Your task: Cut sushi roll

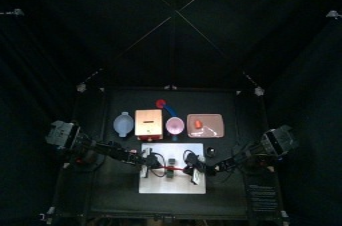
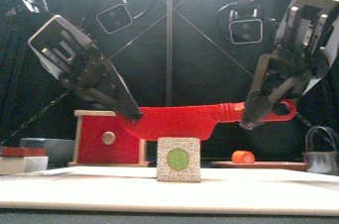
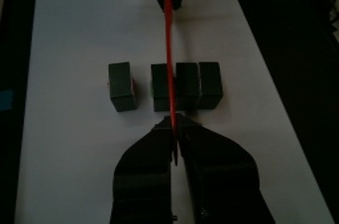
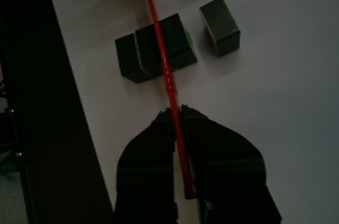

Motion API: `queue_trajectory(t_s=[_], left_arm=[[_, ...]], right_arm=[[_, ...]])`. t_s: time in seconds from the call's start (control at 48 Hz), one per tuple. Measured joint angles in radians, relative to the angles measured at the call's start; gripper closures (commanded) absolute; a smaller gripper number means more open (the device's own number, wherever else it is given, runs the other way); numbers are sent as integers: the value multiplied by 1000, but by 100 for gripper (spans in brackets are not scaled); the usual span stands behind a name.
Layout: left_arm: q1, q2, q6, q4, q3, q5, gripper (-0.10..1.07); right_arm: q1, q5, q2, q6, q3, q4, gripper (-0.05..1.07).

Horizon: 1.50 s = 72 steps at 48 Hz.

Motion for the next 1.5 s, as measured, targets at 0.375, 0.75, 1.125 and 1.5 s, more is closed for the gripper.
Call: queue_trajectory(t_s=[0.375,0.75,1.125,1.5], left_arm=[[-11,38,0,-20,-2,0,56],[-6,144,5,-51,-25,-12,56],[17,100,11,-51,-28,0,56],[-9,9,8,-41,-14,5,56]], right_arm=[[6,0,57,0,-18,5,83],[-2,0,106,0,-18,32,84],[-2,34,58,0,0,29,84],[23,44,-35,0,2,11,84]])
